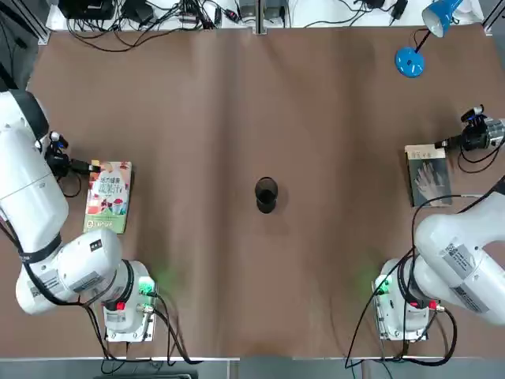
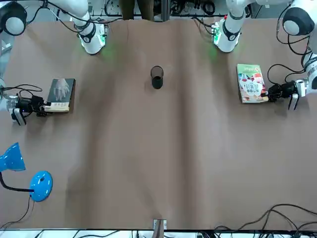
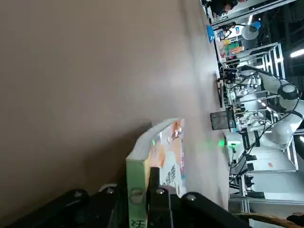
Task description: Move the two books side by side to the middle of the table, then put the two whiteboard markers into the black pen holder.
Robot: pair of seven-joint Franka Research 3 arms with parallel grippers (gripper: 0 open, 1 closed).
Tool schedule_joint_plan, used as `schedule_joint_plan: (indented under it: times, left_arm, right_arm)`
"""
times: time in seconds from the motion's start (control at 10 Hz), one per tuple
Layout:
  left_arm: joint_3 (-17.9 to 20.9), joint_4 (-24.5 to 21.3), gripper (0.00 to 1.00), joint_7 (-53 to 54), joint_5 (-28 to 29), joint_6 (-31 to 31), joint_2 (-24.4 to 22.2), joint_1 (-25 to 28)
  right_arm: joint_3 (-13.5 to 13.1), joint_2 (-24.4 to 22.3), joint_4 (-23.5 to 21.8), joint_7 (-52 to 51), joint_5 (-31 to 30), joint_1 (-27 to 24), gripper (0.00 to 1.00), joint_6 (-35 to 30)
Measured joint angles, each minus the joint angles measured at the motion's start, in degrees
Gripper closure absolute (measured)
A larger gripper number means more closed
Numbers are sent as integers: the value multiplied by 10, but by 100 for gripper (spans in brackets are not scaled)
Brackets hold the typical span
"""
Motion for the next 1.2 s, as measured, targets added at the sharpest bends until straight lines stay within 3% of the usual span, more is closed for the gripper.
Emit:
schedule_joint_plan:
  times: [0.4,0.8,0.9,1.2]
  left_arm:
    - [-1,18,83,-25,-4,-85,-9,-5]
    - [-20,22,83,-161,-7,-103,-79,-31]
    - [-29,23,83,-196,-15,-105,-95,-34]
    - [-89,44,83,-337,-58,-106,-153,-44]
  right_arm:
    - [-1,1,0,0,-18,-5,43,0]
    - [-1,3,1,-1,-34,-7,67,4]
    - [-1,3,2,-1,-36,-7,85,5]
    - [1,3,11,-2,-36,-7,85,4]
